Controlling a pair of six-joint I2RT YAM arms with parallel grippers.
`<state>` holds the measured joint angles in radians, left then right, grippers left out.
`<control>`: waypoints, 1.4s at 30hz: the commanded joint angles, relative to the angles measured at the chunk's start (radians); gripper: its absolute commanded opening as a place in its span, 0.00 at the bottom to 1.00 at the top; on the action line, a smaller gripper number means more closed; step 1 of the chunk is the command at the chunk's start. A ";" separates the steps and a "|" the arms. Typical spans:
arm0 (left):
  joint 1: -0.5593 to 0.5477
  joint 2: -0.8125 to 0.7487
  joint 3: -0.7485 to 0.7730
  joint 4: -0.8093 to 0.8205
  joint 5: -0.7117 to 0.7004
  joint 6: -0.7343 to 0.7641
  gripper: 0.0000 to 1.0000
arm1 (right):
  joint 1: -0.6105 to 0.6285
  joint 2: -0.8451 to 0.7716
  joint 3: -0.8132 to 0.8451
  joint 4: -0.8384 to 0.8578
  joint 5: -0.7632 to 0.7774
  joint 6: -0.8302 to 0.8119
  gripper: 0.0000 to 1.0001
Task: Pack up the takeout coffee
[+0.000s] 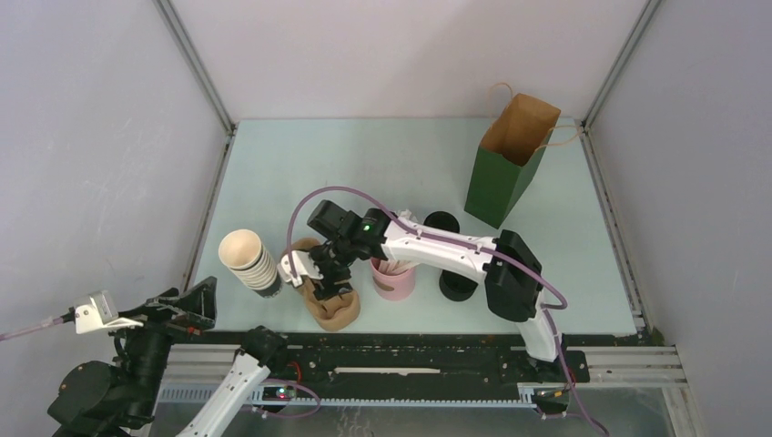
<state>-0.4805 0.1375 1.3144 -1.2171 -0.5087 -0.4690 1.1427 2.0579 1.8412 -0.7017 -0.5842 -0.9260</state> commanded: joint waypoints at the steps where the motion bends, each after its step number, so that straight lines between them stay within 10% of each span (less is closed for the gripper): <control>1: -0.003 0.033 0.007 0.009 0.018 0.017 1.00 | -0.007 0.026 0.056 0.039 0.006 -0.014 0.74; 23: -0.004 0.038 -0.003 0.014 0.034 0.017 1.00 | -0.034 0.111 0.153 -0.065 0.000 -0.051 0.64; 42: -0.003 0.041 -0.010 0.030 0.045 0.020 1.00 | -0.030 0.087 0.209 -0.139 0.057 0.012 0.35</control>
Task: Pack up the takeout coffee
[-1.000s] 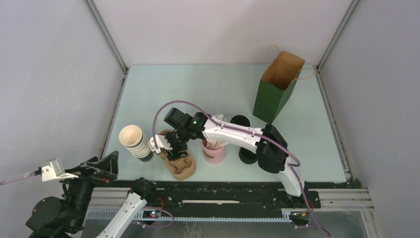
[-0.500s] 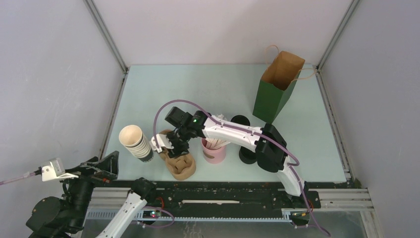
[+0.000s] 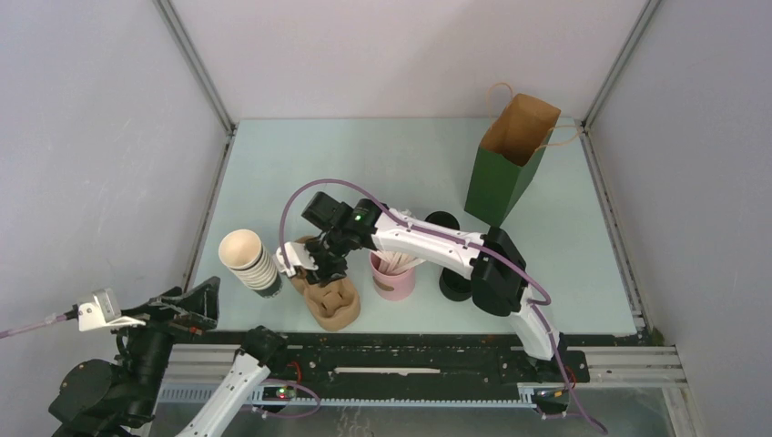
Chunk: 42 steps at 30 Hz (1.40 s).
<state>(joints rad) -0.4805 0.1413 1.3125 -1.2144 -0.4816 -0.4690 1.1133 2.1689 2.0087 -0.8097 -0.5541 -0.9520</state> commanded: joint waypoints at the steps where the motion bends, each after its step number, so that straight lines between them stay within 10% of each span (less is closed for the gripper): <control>1: -0.003 0.037 -0.010 0.028 0.018 0.020 1.00 | 0.000 -0.029 0.042 -0.032 0.037 0.049 0.34; 17: -0.003 0.032 -0.064 0.031 0.035 0.015 1.00 | 0.047 -0.146 -0.182 0.116 0.211 0.286 0.33; 30: -0.004 -0.026 -0.399 0.099 0.358 -0.246 1.00 | -0.007 -0.260 -0.364 0.382 0.183 0.539 0.41; 42: -0.003 -0.099 -0.681 0.226 0.638 -0.580 0.74 | -0.017 -0.288 -0.461 0.462 0.147 0.607 0.40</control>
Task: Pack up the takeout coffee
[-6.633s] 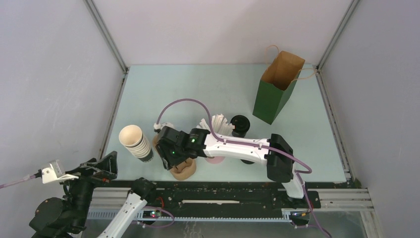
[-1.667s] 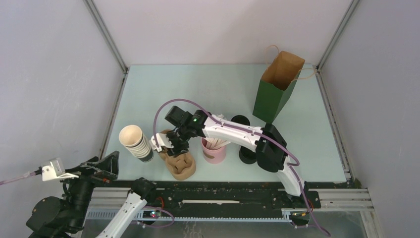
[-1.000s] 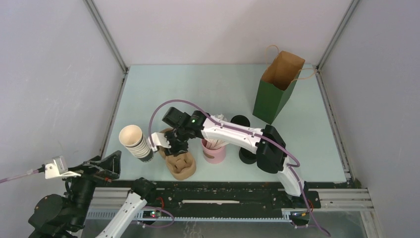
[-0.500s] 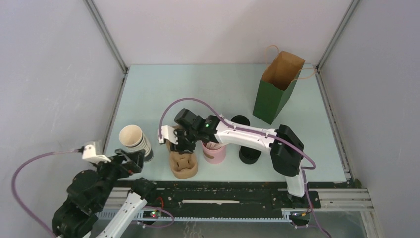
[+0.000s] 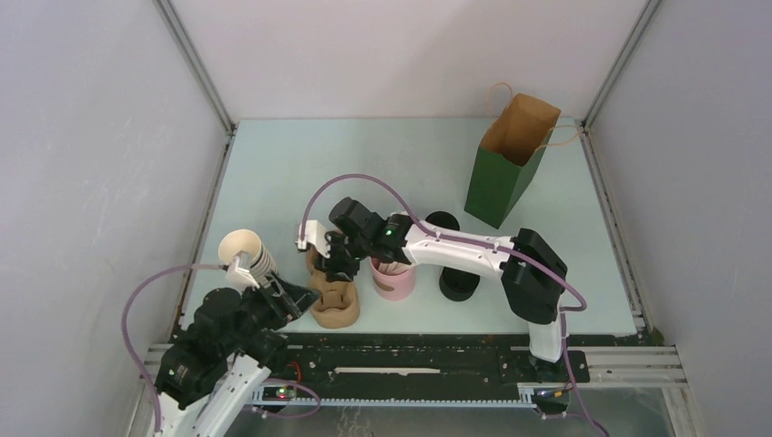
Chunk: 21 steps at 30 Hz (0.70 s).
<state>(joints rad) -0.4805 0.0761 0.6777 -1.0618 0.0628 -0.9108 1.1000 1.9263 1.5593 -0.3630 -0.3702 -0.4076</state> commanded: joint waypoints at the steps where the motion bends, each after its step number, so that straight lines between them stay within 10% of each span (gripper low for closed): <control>1: -0.003 -0.043 -0.063 0.077 0.089 -0.154 0.73 | -0.003 -0.045 -0.014 0.017 -0.041 0.062 0.40; 9: -0.004 -0.046 -0.063 0.026 0.008 -0.157 0.61 | 0.000 -0.038 -0.005 0.012 -0.047 0.050 0.40; 21: -0.003 -0.035 -0.032 -0.004 -0.055 -0.137 0.71 | 0.005 -0.023 0.006 -0.010 -0.050 0.036 0.40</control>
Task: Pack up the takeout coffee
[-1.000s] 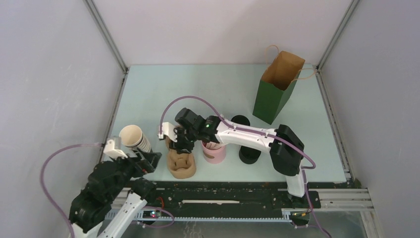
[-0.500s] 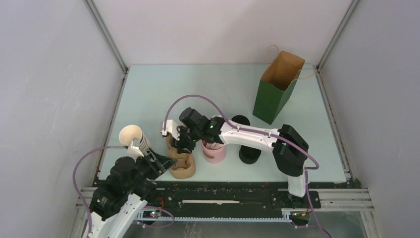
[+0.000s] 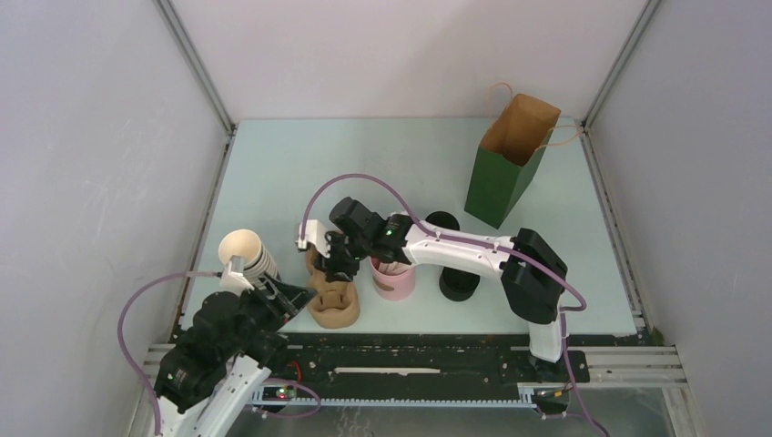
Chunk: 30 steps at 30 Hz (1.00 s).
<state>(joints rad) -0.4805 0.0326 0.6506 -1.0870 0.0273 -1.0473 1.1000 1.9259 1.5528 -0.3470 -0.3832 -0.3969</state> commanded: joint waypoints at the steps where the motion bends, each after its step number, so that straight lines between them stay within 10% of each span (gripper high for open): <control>1: -0.003 0.012 -0.007 0.024 -0.020 0.000 0.71 | 0.006 -0.023 0.013 -0.029 -0.037 0.025 0.40; 30: -0.003 0.034 -0.103 0.143 0.047 -0.028 0.70 | 0.008 -0.018 0.014 -0.037 -0.044 0.021 0.40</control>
<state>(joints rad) -0.4805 0.0570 0.5678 -1.0103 0.0410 -1.0512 1.1004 1.9259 1.5528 -0.3546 -0.3840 -0.4019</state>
